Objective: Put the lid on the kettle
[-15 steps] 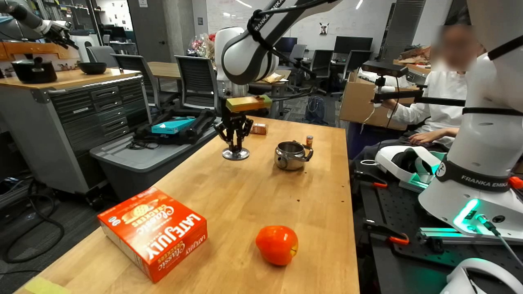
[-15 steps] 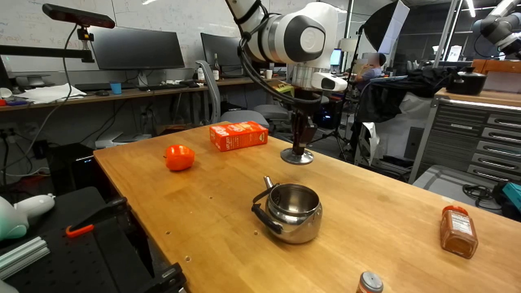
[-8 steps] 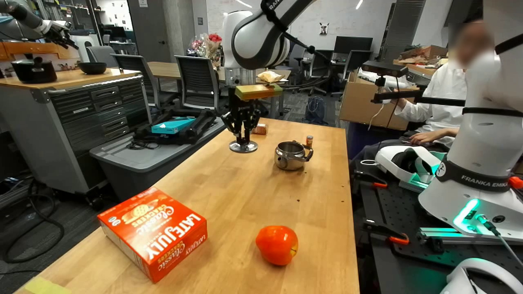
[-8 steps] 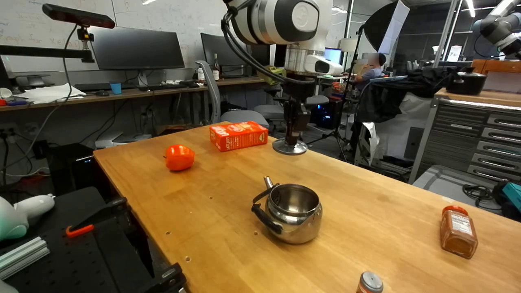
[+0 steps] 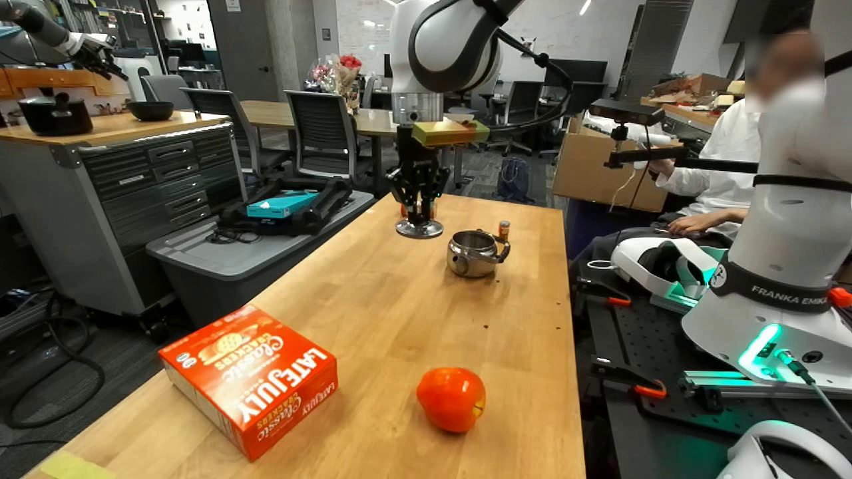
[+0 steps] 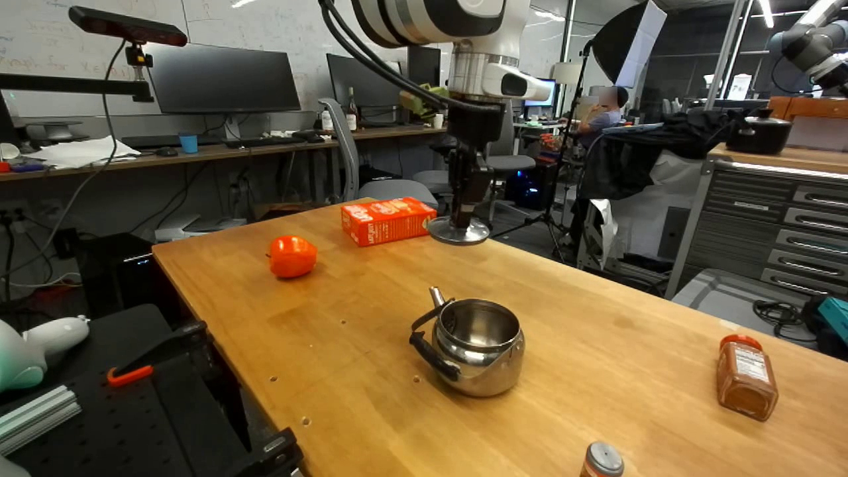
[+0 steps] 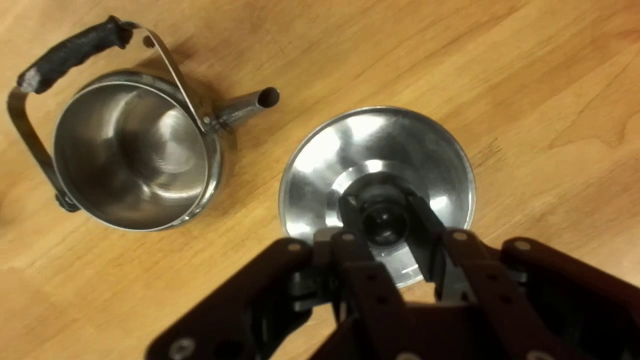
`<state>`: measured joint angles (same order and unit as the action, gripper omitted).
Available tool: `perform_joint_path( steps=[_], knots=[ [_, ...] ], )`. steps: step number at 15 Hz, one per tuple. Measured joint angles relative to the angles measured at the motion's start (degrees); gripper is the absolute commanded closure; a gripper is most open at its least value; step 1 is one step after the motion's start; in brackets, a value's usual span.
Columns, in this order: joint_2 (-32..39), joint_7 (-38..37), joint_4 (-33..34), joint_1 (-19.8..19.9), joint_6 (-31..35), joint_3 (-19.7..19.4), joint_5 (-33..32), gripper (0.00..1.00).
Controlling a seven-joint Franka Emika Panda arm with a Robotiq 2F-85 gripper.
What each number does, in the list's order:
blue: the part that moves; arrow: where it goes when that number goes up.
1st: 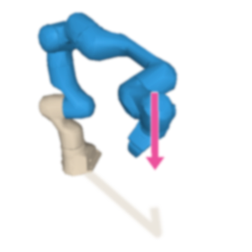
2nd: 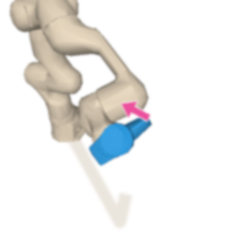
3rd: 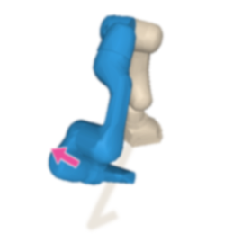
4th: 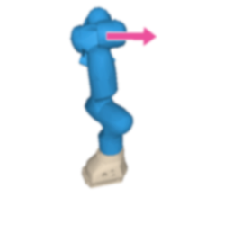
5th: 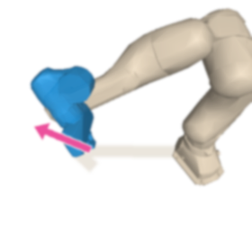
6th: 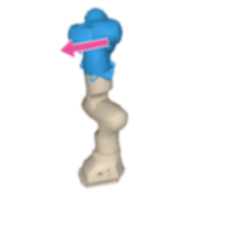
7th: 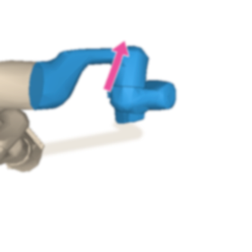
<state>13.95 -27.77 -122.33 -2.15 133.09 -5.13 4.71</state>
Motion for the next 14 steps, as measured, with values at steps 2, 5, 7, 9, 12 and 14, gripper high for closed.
perform_joint_path(
  steps=[2, 5, 7, 9, 12, 14],
  knots=[
    [-1.94, 0.38, -1.86, 0.84, 0.00, -0.29, 0.00, 0.93],
    [-4.27, 1.17, -3.99, 2.65, 0.01, -0.75, 0.09, 0.93],
    [-5.15, 1.64, -4.93, 3.78, 0.01, -1.28, 0.09, 0.93],
    [-5.22, 1.81, -5.42, 4.92, 0.01, -1.84, 0.08, 0.93],
    [-4.40, 1.84, -5.81, 6.44, 0.00, -2.77, 0.08, 0.93],
    [-3.39, 1.84, -5.89, 7.14, 0.00, -3.33, 0.07, 0.93]
  ],
)
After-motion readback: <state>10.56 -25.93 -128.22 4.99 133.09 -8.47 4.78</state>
